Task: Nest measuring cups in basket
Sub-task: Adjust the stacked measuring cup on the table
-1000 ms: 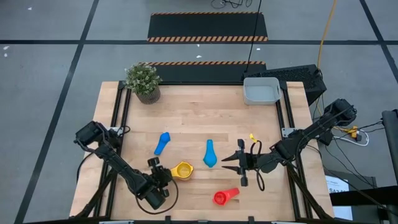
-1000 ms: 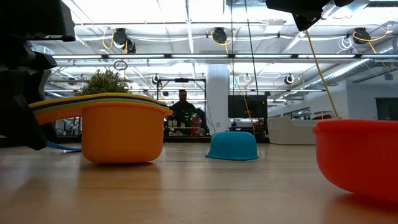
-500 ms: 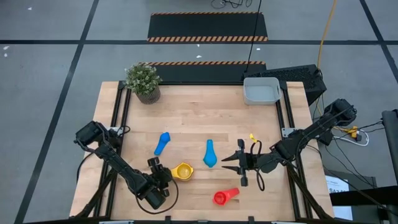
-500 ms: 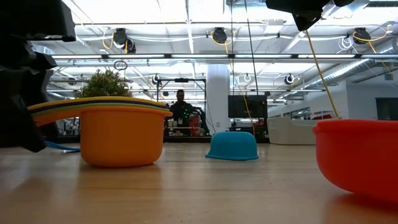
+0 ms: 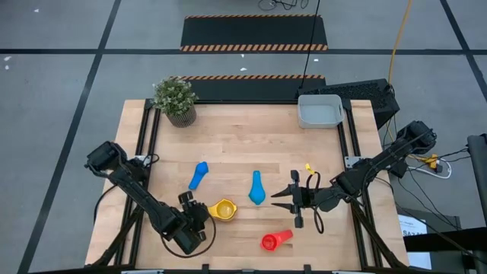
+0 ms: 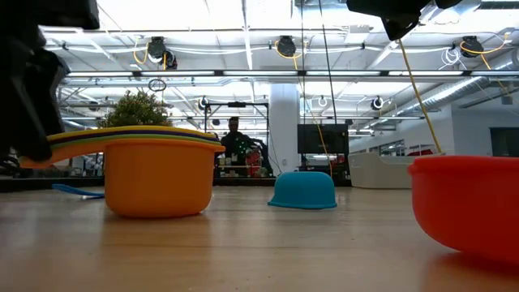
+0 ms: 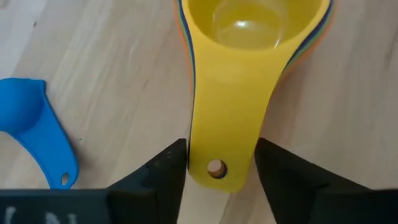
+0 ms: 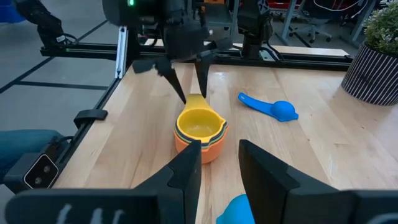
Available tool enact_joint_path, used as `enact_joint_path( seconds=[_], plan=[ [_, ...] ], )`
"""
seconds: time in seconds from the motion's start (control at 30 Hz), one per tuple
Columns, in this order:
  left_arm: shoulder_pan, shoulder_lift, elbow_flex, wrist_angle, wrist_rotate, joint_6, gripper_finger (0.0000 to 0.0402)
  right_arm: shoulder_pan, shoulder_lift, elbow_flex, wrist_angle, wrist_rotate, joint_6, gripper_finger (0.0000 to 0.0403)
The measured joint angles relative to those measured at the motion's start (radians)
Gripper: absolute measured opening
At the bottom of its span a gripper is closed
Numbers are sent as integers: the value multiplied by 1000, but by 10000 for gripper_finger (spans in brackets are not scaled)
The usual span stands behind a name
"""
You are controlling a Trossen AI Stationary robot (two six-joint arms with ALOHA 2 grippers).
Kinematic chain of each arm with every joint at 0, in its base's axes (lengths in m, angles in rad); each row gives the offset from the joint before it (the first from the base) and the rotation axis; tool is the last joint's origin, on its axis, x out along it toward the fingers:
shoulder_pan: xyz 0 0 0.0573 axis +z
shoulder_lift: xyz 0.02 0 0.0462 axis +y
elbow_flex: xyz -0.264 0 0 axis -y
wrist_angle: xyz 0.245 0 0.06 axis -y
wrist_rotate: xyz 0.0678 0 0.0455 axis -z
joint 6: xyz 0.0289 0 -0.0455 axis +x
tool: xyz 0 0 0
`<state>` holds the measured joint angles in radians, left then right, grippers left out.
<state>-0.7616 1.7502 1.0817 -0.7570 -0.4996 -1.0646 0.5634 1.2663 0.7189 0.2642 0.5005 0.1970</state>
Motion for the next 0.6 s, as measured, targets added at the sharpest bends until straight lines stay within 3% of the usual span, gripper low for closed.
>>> enact_joint_path(
  seconds=[0.33, 0.47, 0.6],
  plan=[
    [0, -41, 0, -8, 2, -53, 125, 0, 0, 0, 0, 0, 0, 100],
    [0, -41, 0, -14, -2, -80, 127, 0, 0, 0, 0, 0, 0, 100],
    [0, -41, 0, -39, -3, -110, 157, 0, 0, 0, 0, 0, 0, 100]
  ],
)
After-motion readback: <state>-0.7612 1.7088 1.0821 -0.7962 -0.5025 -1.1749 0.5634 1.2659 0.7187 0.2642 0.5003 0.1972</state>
